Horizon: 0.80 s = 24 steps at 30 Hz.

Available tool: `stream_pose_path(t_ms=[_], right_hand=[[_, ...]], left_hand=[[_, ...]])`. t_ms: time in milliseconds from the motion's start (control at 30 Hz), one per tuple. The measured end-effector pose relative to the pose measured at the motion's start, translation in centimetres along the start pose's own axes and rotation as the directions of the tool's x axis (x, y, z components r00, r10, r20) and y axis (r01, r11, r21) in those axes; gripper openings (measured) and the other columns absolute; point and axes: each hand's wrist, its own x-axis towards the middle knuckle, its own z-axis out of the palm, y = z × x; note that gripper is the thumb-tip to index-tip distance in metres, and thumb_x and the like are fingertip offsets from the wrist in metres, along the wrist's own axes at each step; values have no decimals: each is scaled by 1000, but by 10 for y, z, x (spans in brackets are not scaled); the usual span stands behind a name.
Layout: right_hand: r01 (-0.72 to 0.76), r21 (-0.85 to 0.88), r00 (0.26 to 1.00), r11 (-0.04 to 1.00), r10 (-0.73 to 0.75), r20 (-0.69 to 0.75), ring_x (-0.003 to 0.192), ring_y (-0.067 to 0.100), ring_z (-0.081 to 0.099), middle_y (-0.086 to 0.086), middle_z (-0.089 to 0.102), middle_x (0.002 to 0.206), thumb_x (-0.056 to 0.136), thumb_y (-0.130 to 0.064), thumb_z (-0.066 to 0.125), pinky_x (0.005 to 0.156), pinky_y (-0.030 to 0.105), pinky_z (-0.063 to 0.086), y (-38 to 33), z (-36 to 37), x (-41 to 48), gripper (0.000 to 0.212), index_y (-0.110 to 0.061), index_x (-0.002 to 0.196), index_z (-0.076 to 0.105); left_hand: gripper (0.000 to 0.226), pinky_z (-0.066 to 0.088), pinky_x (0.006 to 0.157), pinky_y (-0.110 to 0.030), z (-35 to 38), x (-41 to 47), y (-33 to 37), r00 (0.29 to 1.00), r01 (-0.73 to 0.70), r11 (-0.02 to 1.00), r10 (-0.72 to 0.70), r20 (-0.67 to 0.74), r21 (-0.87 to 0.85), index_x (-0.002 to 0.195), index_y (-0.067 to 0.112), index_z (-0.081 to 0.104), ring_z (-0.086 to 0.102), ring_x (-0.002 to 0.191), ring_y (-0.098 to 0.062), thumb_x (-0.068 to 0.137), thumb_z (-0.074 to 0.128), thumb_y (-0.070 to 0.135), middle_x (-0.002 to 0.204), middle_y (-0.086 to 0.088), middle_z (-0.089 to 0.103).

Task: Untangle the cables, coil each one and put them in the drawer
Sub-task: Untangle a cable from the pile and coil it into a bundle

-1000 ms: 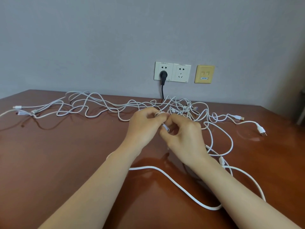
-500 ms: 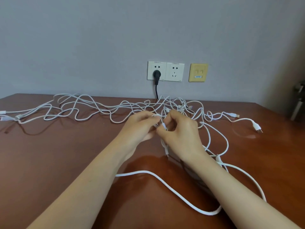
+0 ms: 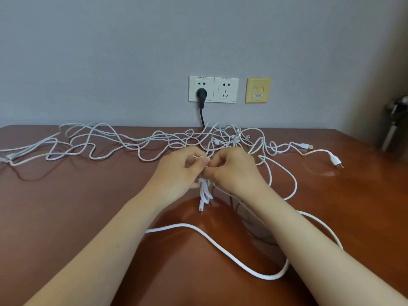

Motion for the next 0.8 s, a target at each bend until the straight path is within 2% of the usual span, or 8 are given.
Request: stream_pose_path(t_ms=[133, 233, 367, 500, 567, 633, 733, 800], right_hand=[[-70, 101, 998, 992, 70, 7, 74, 15, 57, -1, 58, 65, 78, -16, 71, 57, 19, 41, 0, 4, 3, 27, -16, 60, 51], [-104, 179, 993, 978, 111, -34, 78, 24, 61, 8, 65, 83, 76, -19, 75, 67, 31, 51, 2, 9, 6, 30, -18, 69, 46], [-92, 212, 992, 973, 109, -68, 83, 29, 65, 12, 68, 85, 76, -28, 76, 82, 45, 52, 6, 8, 6, 25, -15, 71, 55], [-96, 271, 994, 958, 108, -27, 76, 26, 63, 17, 68, 80, 77, -37, 73, 80, 45, 53, 8, 10, 5, 35, -3, 77, 66], [-82, 283, 996, 956, 92, -20, 69, 19, 56, 9, 60, 68, 79, -40, 70, 79, 43, 53, 8, 14, 5, 42, 2, 82, 65], [-74, 272, 996, 959, 85, -29, 67, 16, 52, -2, 53, 62, 81, -42, 67, 74, 36, 51, 9, 15, 7, 39, -3, 78, 60], [-73, 249, 996, 966, 82, -27, 63, 13, 51, -4, 53, 62, 82, -41, 65, 65, 27, 44, 13, 16, 9, 34, -13, 70, 53], [-88, 320, 996, 943, 89, 13, 62, 14, 54, -1, 56, 65, 86, -37, 63, 71, 36, 51, 16, 16, 10, 28, -15, 71, 55]], left_hand=[[13, 56, 61, -18, -2, 1, -1, 1000, 1, 999, -1, 1, 32, 87, 17, 64, 67, 82, -16, 93, 52, 15, 88, -10, 66], [18, 56, 61, -18, -1, 2, -1, 1000, 9, 1000, -9, 3, 11, 85, 22, 64, 66, 86, -20, 95, 50, 16, 92, -14, 64], [26, 56, 61, -17, 1, 2, 0, 999, 35, 998, -33, 41, -48, 94, 25, 66, 65, 85, -17, 98, 43, 14, 105, -12, 61], [26, 56, 62, -17, 2, 3, -1, 998, 49, 997, -47, 46, -59, 95, 24, 64, 65, 85, -15, 100, 40, 13, 106, -11, 62], [27, 57, 65, -17, 2, 4, 0, 997, 71, 993, -68, 38, -96, 96, 22, 62, 65, 86, -13, 100, 38, 11, 107, -9, 62], [27, 55, 69, -17, 3, 4, 1, 995, 96, 986, -91, 45, -139, 98, 21, 60, 64, 85, -10, 101, 35, 11, 104, -5, 62], [25, 54, 69, -17, 3, 3, 2, 991, 120, 975, -107, 76, -189, 98, 22, 59, 63, 83, -6, 100, 36, 11, 98, 2, 62], [22, 55, 66, -16, 3, 2, 1, 990, 134, 966, -119, 82, -220, 95, 23, 59, 62, 82, -6, 98, 42, 10, 96, 3, 62]])
